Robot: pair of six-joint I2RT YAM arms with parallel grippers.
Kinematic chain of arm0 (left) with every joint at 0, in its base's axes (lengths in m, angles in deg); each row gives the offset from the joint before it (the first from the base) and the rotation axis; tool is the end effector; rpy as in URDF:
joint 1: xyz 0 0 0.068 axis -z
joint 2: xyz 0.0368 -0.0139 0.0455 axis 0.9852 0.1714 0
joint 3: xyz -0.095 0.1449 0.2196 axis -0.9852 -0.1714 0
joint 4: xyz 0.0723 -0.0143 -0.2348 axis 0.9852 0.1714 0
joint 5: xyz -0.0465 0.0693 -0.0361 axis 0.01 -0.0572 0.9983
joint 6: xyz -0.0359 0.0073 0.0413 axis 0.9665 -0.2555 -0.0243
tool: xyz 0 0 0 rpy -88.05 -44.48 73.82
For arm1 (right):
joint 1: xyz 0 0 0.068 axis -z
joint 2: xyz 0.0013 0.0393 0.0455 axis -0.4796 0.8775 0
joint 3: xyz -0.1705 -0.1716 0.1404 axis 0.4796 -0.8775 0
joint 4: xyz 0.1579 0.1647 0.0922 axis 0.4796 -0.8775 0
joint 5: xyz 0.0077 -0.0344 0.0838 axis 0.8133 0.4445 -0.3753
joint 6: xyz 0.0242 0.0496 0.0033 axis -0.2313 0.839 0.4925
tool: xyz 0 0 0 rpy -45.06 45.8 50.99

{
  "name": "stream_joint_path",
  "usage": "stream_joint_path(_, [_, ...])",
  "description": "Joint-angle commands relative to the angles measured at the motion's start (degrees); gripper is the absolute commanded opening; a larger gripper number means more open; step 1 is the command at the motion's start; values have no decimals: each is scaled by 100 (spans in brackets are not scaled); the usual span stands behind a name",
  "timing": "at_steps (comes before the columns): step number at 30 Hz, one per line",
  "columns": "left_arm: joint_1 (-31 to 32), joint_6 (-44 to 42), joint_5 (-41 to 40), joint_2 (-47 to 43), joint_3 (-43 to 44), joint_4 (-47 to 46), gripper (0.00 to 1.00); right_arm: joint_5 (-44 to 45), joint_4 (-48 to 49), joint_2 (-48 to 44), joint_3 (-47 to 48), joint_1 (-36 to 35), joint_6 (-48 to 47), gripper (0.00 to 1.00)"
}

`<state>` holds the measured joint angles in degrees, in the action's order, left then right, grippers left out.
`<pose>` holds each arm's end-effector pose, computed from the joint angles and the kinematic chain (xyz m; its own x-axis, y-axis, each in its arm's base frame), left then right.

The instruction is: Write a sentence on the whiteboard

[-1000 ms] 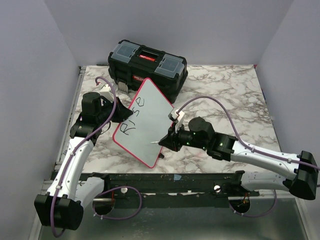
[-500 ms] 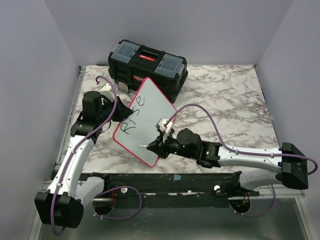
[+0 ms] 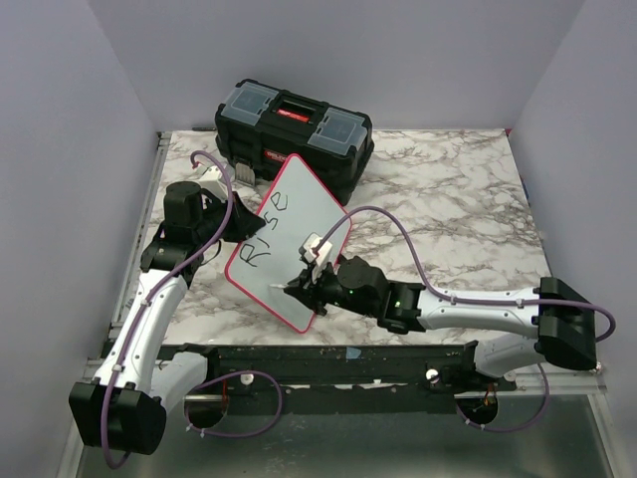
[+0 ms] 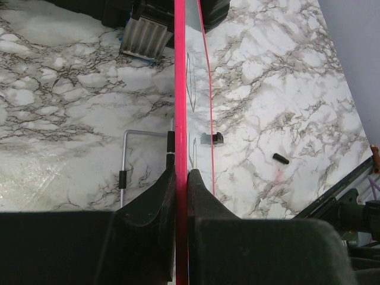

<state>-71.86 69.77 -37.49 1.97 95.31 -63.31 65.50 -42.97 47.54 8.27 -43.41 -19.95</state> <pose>0.1927 -0.0457 0.3304 -0.6097 -0.2352 -0.7570 0.3419 0.7835 -0.5188 0.0976 0.2855 0.2856 -0.2311 -0.1574 -0.9601 -0.8769 0.4612 0.1355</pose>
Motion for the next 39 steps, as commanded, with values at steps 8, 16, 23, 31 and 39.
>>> stream_joint_path(8, [69,-515,-264,43,39,139,0,184,175,335,400,-59,-74,1])
stream_joint_path(16, [78,-515,-265,54,48,139,0,-40,149,379,388,-86,-34,1])
stream_joint_path(23, [90,-522,-292,46,48,152,0,-72,112,477,328,-246,-25,1])
stream_joint_path(31, [107,-524,-275,25,48,149,0,-11,7,365,175,-318,19,1])
stream_joint_path(39, [113,-524,-278,16,48,154,0,14,-3,298,-101,-326,162,1])
